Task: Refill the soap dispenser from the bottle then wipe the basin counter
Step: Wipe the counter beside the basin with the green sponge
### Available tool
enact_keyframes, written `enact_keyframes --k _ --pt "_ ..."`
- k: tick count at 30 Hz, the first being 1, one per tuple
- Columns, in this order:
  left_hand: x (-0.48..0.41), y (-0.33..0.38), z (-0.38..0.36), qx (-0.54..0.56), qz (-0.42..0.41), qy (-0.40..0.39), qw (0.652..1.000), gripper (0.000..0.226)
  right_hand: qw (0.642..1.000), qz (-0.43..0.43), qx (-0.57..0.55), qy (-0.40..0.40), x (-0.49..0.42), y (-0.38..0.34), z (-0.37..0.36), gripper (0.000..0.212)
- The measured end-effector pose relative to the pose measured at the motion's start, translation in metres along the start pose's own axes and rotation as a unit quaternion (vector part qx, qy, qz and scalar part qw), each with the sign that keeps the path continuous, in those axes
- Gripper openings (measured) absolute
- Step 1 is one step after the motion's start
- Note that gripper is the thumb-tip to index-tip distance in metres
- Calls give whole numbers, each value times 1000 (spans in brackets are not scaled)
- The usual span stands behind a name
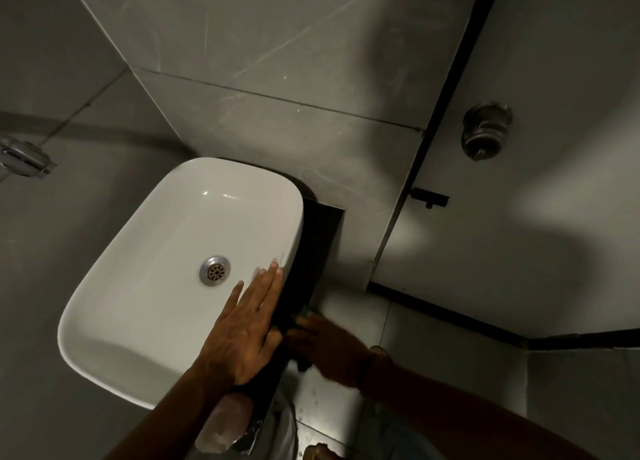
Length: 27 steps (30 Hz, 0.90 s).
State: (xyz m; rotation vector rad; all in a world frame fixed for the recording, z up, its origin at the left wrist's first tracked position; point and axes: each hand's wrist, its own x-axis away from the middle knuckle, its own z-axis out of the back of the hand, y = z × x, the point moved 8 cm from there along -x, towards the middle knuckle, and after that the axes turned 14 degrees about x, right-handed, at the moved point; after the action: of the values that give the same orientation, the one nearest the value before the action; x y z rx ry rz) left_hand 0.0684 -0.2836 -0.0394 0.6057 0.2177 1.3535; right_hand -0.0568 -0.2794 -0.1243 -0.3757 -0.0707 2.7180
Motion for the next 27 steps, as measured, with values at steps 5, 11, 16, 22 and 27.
enact_keyframes --k 5,11,16,22,27 --pt "-18 5 1 -4 10 10 1000 85 990 -125 -2 -60 -47 47 -6 51" --pt "-53 4 5 -6 34 -4 999 86 997 -38 -43 -46 -13 51 -14 54" --pt "-73 2 4 -5 48 15 999 85 984 -163 7 -73 -66 123 -1 44" --pt "-97 -2 7 0 52 21 998 81 996 -55 -9 -64 -47 108 -9 70" --pt "-111 0 10 9 50 46 998 77 979 -189 -16 -68 -89 190 -2 40"
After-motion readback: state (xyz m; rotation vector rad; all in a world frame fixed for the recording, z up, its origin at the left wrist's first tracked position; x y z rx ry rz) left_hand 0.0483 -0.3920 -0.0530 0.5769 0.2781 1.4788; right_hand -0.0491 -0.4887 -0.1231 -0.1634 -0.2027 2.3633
